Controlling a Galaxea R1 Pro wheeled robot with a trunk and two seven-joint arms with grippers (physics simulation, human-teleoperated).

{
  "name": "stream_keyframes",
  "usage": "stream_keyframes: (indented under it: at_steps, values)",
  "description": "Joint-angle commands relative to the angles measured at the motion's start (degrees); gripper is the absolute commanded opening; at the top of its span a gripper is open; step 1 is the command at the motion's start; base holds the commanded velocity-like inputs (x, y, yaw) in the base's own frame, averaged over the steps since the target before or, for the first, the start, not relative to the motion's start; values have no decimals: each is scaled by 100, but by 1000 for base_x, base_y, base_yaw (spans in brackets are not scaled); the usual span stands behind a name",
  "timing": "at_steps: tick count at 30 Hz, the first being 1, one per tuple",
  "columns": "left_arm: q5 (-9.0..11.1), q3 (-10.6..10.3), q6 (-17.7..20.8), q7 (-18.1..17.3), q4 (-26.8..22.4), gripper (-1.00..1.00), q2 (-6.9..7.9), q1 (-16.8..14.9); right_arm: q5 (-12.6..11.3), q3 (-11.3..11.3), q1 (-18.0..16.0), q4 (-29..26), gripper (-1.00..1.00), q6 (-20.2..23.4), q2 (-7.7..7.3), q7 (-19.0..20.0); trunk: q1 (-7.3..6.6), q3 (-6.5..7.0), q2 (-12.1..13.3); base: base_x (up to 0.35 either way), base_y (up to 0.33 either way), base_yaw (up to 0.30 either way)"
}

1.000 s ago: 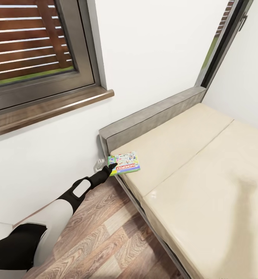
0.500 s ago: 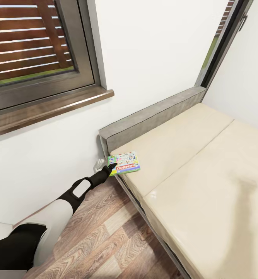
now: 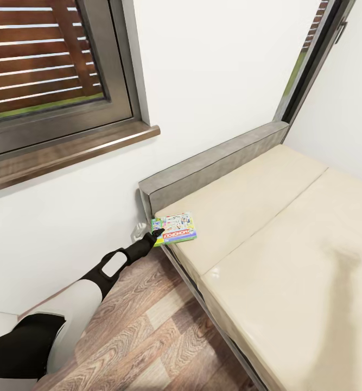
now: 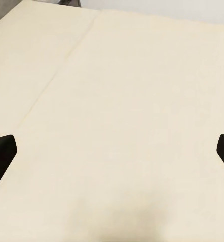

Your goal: Put all the toys in the child's room - the three board games (two on the bed and one on the table), the two jigsaw puzzles on the table, and the tennis ball on the table - inside the toy box on the table in the child's room.

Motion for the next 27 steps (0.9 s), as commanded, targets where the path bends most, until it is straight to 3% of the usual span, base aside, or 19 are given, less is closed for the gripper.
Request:
stream_keyframes:
  at_steps: [1, 9, 27]
  values:
    - [52, -23, 23, -4, 1, 100, 3, -3, 8, -13, -4, -1, 100, 33, 1, 24, -1, -4, -2, 0, 0, 0]
    - [64, -16, 19, -10, 1, 100, 21, 10, 8, -13, -4, -1, 100, 33, 1, 24, -1, -4, -2, 0, 0, 0]
    - [115, 2, 16, -29, 1, 100, 256, 35, 6, -13, -5, -13, 100, 40, 1, 24, -1, -4, -2, 0, 0, 6]
